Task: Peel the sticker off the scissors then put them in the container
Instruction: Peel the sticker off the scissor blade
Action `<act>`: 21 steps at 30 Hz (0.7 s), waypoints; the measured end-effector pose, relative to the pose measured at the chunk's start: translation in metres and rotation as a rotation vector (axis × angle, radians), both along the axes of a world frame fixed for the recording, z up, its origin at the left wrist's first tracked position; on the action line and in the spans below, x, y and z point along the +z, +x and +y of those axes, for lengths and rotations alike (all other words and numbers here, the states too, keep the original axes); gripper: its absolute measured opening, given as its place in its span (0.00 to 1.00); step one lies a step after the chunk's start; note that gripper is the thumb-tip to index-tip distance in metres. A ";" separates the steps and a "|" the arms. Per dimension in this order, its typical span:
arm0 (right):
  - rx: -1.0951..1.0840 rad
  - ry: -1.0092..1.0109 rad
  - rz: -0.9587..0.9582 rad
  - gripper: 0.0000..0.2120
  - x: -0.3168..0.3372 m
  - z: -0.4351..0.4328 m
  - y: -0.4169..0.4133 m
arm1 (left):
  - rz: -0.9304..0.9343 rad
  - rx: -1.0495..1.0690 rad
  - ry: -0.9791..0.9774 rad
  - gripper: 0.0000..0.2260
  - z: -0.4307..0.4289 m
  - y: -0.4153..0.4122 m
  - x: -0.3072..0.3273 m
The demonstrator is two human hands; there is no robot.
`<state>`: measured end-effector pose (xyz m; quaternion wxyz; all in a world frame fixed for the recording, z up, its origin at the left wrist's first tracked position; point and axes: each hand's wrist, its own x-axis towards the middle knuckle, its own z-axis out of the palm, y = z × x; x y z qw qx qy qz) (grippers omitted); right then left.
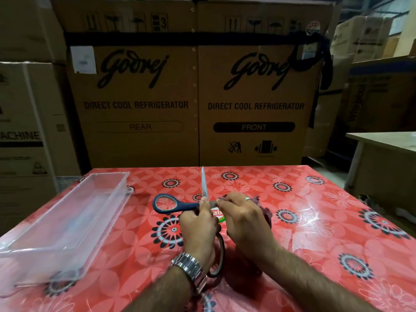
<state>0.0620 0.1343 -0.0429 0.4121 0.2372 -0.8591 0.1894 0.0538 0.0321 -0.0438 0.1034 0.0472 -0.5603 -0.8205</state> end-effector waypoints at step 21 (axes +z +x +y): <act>-0.020 0.022 -0.011 0.08 0.000 -0.002 0.006 | 0.031 0.012 -0.005 0.18 0.000 0.000 0.005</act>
